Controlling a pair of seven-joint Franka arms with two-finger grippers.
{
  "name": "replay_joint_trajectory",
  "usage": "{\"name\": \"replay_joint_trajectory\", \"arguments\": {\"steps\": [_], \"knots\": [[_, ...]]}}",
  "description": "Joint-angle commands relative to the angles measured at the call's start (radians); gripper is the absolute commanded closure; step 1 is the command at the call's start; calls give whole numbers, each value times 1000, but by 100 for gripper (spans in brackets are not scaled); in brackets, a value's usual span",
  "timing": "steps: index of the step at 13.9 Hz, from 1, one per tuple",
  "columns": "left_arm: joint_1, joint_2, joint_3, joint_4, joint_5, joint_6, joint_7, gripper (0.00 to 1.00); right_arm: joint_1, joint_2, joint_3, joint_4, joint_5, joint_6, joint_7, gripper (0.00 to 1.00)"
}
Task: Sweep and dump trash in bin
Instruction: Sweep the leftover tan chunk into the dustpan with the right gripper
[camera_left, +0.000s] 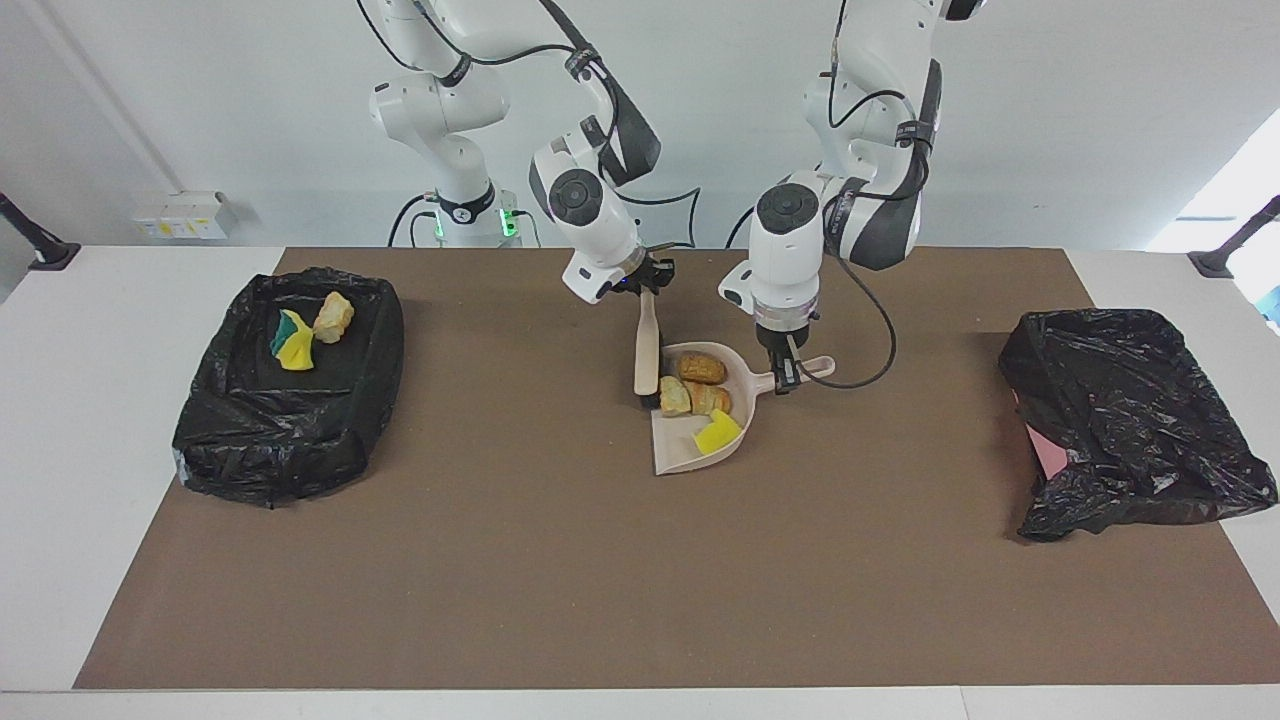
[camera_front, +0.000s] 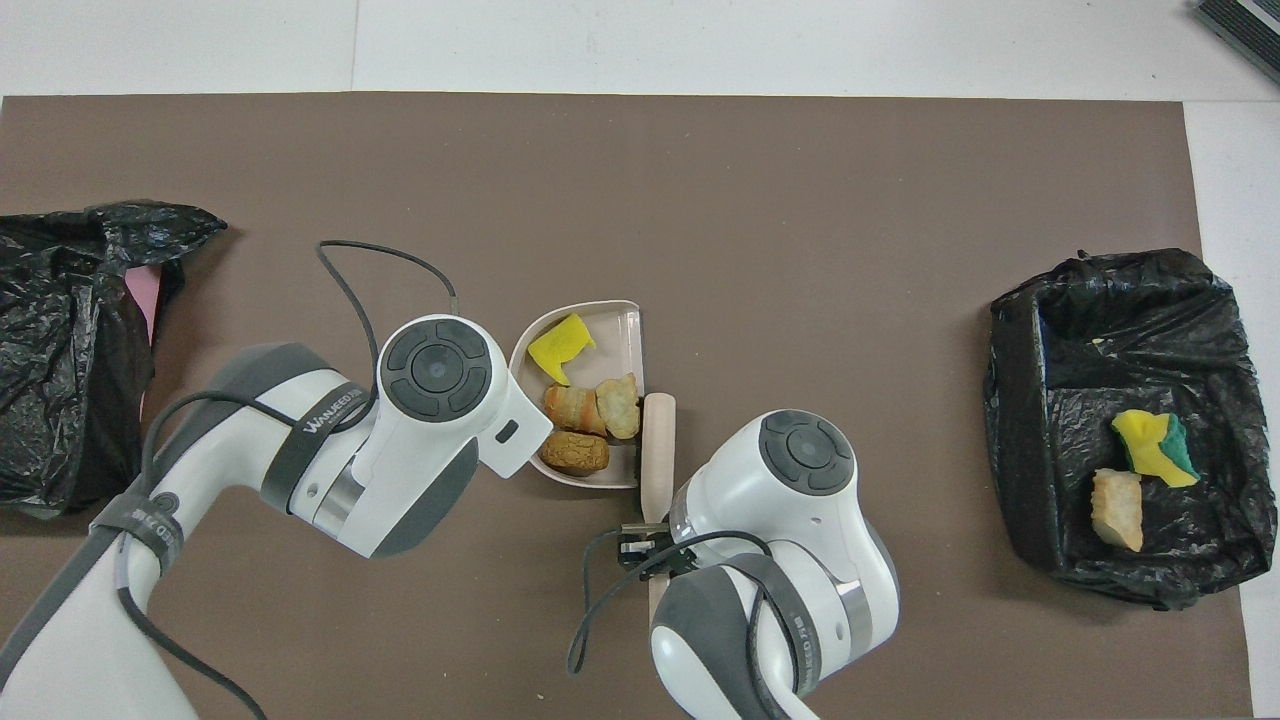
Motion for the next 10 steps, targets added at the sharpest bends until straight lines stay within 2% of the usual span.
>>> {"name": "replay_joint_trajectory", "arguments": {"steps": [1, 2, 6, 10], "knots": [[39, -17, 2, -35, -107, 71, 84, 100, -7, -36, -2, 30, -78, -77, 0, 100], [58, -14, 2, -31, -174, 77, 141, 100, -11, -42, 0, 46, -165, -122, 15, 100], [160, 12, 2, -9, -371, 76, 353, 100, 29, -56, 1, 68, -368, -228, 89, 100], [240, 31, 1, 38, -454, 38, 474, 100, 49, -93, 9, 111, -461, -372, 256, 100]]}}
